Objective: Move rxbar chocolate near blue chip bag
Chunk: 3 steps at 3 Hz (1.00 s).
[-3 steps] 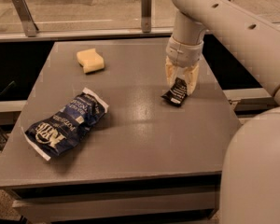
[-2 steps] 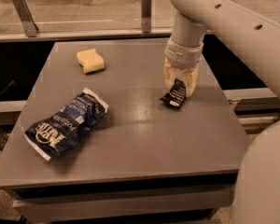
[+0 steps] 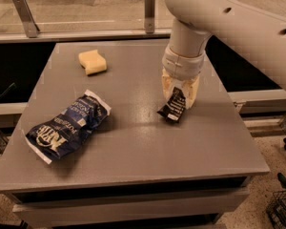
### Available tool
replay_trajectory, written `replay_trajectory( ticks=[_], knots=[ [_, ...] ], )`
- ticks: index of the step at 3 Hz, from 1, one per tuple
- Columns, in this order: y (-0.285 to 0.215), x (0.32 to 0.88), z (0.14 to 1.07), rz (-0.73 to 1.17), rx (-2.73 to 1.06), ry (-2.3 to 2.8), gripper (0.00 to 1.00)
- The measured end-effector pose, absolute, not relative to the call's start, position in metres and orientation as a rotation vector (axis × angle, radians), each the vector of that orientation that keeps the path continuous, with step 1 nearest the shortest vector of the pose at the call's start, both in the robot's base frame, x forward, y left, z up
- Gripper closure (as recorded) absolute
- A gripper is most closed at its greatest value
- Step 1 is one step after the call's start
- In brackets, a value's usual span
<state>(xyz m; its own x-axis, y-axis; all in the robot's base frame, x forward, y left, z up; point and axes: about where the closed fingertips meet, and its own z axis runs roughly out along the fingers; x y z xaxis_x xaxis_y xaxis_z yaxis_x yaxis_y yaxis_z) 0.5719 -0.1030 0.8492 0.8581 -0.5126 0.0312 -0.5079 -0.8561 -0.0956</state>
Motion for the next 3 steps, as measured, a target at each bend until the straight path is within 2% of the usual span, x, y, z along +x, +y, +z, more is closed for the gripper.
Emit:
replay_trajectory(
  ticks=[3],
  knots=[
    [-0.049,0.52,0.866,-0.162,-3.015,0.763,1.0]
  ],
)
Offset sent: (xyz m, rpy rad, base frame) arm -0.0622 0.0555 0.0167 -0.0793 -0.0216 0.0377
